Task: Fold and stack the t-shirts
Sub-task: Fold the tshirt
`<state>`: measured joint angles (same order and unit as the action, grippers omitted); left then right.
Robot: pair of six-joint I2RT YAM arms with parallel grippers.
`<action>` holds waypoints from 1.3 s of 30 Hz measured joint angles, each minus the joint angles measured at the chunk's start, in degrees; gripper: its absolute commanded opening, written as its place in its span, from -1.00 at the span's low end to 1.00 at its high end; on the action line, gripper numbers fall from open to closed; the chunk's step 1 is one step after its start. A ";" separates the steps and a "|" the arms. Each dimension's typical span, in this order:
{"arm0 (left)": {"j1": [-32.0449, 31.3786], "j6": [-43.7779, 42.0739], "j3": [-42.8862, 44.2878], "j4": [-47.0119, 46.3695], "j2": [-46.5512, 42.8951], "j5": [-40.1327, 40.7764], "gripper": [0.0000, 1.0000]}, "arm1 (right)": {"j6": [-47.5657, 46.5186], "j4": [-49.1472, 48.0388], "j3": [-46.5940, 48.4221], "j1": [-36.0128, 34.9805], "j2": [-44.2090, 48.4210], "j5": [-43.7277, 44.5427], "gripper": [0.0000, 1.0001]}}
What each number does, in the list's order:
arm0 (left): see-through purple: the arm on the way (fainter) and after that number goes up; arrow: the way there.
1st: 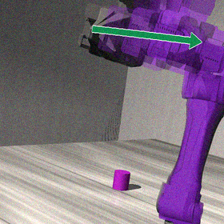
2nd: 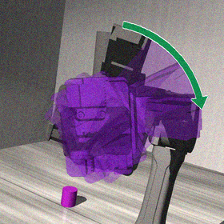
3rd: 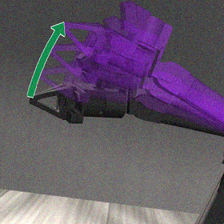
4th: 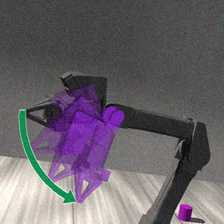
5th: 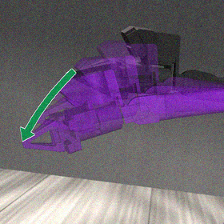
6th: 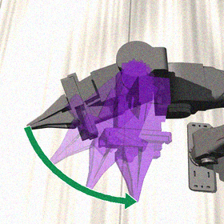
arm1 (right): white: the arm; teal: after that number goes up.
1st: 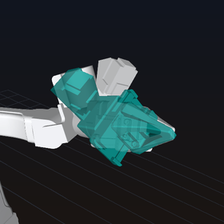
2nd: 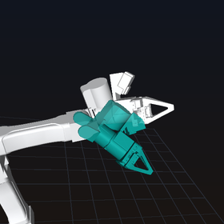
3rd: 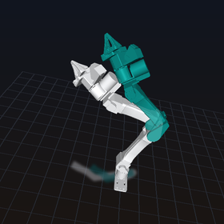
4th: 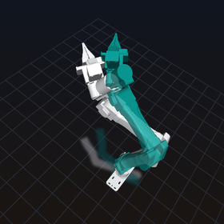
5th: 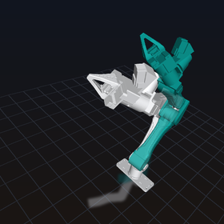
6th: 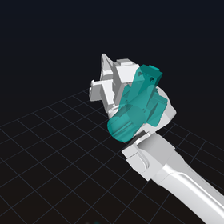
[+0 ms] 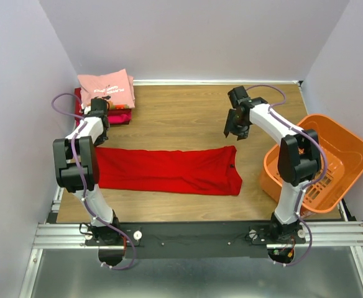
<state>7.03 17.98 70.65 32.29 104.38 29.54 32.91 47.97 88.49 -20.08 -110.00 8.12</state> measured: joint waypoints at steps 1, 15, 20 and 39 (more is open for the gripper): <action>0.00 0.02 0.22 0.04 0.00 0.00 -0.99 | -0.07 -0.07 0.04 0.39 -0.42 -0.59 0.14; 0.00 -0.22 0.83 0.02 0.00 -0.02 -0.99 | 0.07 -0.04 -4.87 1.70 -1.44 -6.16 0.12; 0.00 -0.31 0.83 0.02 0.00 -0.02 -0.99 | 0.09 -0.09 -4.94 1.70 -1.44 -6.51 -0.11; 1.79 -0.59 0.83 -0.04 1.14 -0.02 -1.00 | 0.70 -0.37 -4.17 4.92 -4.02 -5.81 -0.91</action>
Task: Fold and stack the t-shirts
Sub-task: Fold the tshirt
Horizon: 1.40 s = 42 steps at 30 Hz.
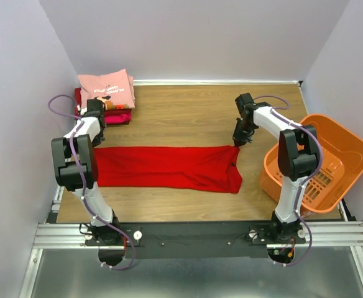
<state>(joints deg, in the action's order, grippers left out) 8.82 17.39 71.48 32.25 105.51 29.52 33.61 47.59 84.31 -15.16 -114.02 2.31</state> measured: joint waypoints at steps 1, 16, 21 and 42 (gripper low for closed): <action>0.35 0.00 0.00 0.00 0.15 0.00 -1.00 | 0.00 0.00 0.00 0.57 0.00 0.00 -0.91; 0.46 0.02 0.00 -0.66 0.63 -1.40 -1.00 | -0.24 -0.13 9.14 3.78 -6.32 -0.02 -0.99; -0.66 0.00 1.29 -0.92 1.88 -2.16 -0.85 | -0.31 -0.09 14.91 4.98 -9.79 0.07 -0.87; -12.46 -0.09 10.54 0.68 -8.07 -2.93 0.81 | -8.39 -1.95 17.14 0.79 -0.31 -2.73 0.25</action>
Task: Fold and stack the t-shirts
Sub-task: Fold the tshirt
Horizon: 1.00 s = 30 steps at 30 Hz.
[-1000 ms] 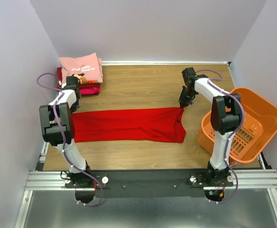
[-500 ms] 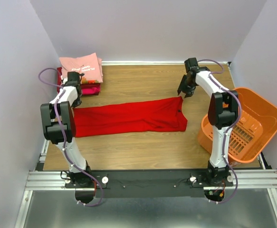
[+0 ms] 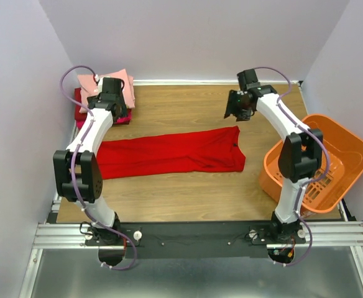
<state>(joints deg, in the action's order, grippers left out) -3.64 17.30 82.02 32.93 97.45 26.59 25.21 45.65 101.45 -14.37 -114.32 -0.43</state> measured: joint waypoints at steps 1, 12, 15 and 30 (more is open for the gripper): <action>-0.20 0.13 -0.39 -0.42 -0.98 -0.96 0.81 | -0.20 -0.20 -0.98 -1.20 1.36 -0.37 0.25; 0.00 1.60 -9.97 -3.56 -3.56 -8.00 0.82 | -0.17 -6.93 -17.33 -22.01 8.00 -8.70 0.03; 0.00 1.60 -10.78 -3.61 -3.56 -8.68 0.81 | 0.31 -7.56 -20.26 -23.06 7.45 -9.31 -0.03; 0.00 1.86 -15.06 -4.94 -3.98 -10.27 0.81 | 1.05 -11.80 -26.16 -22.91 3.61 -8.83 -0.12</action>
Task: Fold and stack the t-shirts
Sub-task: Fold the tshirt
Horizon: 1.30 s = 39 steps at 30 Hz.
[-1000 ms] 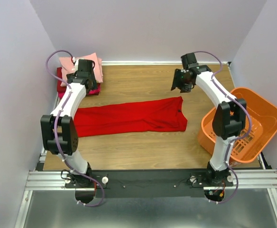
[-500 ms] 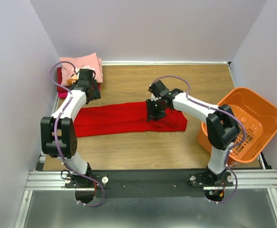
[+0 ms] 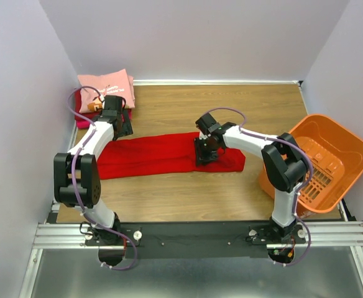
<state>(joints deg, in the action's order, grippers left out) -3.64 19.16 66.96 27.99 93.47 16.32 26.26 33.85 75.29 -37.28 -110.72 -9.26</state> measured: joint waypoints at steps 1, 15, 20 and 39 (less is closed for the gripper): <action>0.00 0.00 -0.02 0.02 -0.22 -0.02 0.81 | 0.13 -0.11 0.00 0.00 -0.04 0.00 -0.15; 0.00 -0.02 -0.96 -0.02 -1.64 -0.07 0.81 | 2.29 -3.02 -2.19 0.00 0.59 1.90 -0.68; 0.00 -0.02 -1.57 -0.04 -1.64 -0.07 0.81 | 2.71 -3.15 -2.49 0.00 0.85 2.10 -0.77; 0.00 -0.07 -3.89 -0.50 -1.64 -0.11 0.81 | 3.76 0.61 -0.22 0.00 2.64 -0.57 -0.81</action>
<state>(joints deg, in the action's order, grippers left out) -3.64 19.09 63.07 27.49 91.83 16.21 30.02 34.46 75.07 -37.28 -108.07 -9.82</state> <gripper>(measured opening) 0.906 0.100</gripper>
